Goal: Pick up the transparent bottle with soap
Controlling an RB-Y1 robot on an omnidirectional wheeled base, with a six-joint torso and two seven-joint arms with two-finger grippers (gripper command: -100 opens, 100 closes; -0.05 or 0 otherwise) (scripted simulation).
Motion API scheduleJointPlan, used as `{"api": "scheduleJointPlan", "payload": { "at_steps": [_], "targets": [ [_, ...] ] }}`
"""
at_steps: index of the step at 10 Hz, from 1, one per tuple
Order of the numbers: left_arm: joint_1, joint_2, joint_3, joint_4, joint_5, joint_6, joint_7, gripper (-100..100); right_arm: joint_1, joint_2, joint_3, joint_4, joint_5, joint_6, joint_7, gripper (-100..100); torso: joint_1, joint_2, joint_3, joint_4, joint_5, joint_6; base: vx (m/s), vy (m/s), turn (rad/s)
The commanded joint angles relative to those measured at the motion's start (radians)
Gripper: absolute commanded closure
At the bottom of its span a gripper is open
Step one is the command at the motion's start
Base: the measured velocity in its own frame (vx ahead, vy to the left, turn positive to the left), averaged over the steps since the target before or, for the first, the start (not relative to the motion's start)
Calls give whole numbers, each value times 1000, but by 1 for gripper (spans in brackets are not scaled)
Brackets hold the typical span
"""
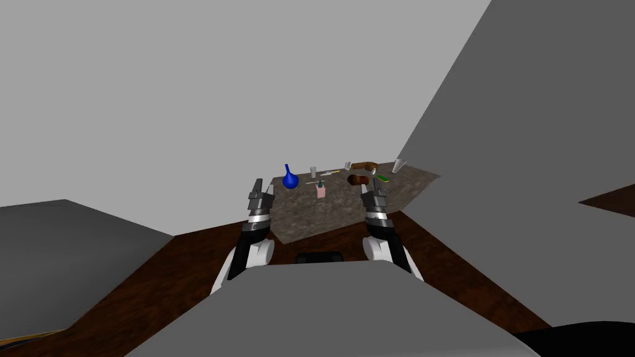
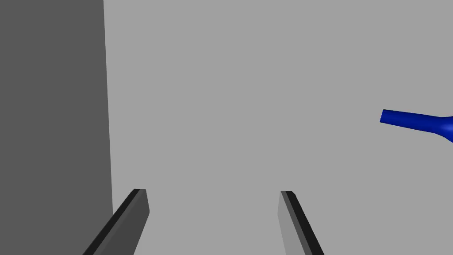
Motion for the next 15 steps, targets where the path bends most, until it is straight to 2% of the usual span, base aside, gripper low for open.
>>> {"api": "scheduleJointPlan", "payload": {
  "at_steps": [1, 4, 5, 8, 9, 11, 14, 15],
  "targets": [
    [0, 0, 0, 0, 0, 0, 0, 0, 35, -42, -6, 0, 7, 2, 8, -100, 0, 0, 0, 0, 0, 0, 0, -22, 179],
    [0, 0, 0, 0, 0, 0, 0, 0, 116, -93, -23, 1, 25, 7, 27, -100, -5, 1, 0, 0, -1, 0, -4, -68, 258],
    [0, 0, 0, 0, 0, 0, 0, 0, 120, -93, -23, 1, 25, 7, 27, -100, -5, 1, 0, 0, -1, 0, -6, -50, 76],
    [0, 0, 0, 0, 0, 0, 0, 0, 233, -134, -50, 3, 56, 15, 59, -100, -3, 0, 0, 0, -1, -1, -7, -45, 326],
    [0, 0, 0, 0, 0, 0, 0, 0, 248, -134, -50, 3, 56, 15, 59, -100, -4, 1, 0, 0, -1, -1, -10, -52, 113],
    [0, 0, 0, 0, 0, 0, 0, 0, 330, -156, -75, 6, 83, 23, 85, -100, -3, 0, 0, 0, -1, 0, -7, -41, 352],
    [0, 0, 0, 0, 0, 0, 0, 0, 407, -166, -89, 8, 99, 28, 99, -100, -3, 0, 0, 0, -1, -1, -6, -35, 215],
    [0, 0, 0, 0, 0, 0, 0, 0, 441, -175, -104, 10, 116, 33, 114, -100, -2, -1, 0, 0, -1, 1, -3, -22, 303]
  ]
}}
